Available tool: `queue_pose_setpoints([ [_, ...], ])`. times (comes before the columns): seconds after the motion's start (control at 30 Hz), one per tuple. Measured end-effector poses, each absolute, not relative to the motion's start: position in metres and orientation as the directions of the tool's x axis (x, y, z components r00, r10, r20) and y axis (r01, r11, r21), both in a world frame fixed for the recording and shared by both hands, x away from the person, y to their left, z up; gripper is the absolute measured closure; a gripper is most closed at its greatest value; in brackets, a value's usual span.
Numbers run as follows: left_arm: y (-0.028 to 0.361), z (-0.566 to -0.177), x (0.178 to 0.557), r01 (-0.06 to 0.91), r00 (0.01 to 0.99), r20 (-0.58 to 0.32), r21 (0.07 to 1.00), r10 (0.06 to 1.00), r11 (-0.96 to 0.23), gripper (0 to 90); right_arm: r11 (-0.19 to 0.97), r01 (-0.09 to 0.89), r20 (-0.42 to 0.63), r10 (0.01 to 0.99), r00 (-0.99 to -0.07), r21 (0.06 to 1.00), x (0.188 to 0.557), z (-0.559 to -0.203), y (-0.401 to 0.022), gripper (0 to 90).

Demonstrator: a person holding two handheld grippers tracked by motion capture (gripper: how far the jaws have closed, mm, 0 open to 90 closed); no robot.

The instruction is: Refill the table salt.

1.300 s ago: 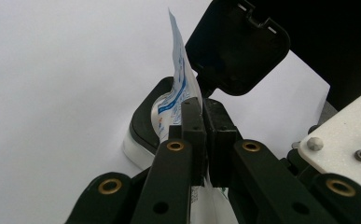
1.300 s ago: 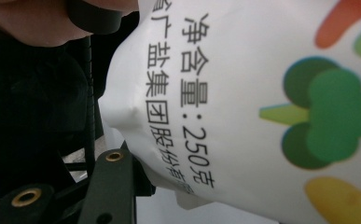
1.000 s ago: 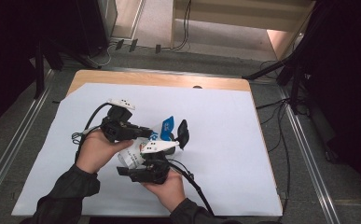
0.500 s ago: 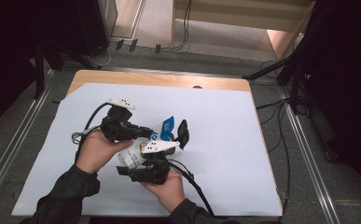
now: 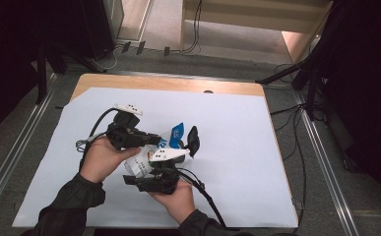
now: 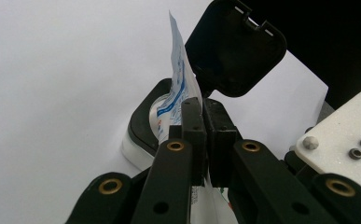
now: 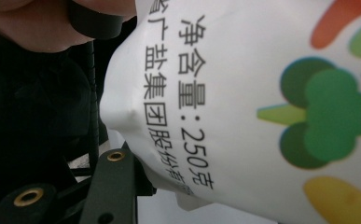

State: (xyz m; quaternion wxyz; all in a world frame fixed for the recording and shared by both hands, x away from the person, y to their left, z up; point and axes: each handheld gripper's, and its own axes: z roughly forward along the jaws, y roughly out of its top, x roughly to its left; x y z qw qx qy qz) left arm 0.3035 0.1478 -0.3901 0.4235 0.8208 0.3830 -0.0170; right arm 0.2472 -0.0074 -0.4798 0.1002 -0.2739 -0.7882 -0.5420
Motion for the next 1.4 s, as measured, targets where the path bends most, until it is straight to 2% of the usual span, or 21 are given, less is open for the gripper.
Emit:
queue_pose_setpoints([
  [1.4,0.1485,-0.3852,0.3042,0.638,0.705,-0.35,0.692,0.617,-0.336,89.5,0.241,0.548,0.471,0.309,-0.826,0.801,0.2488,-0.4779,-0.0075,56.1],
])
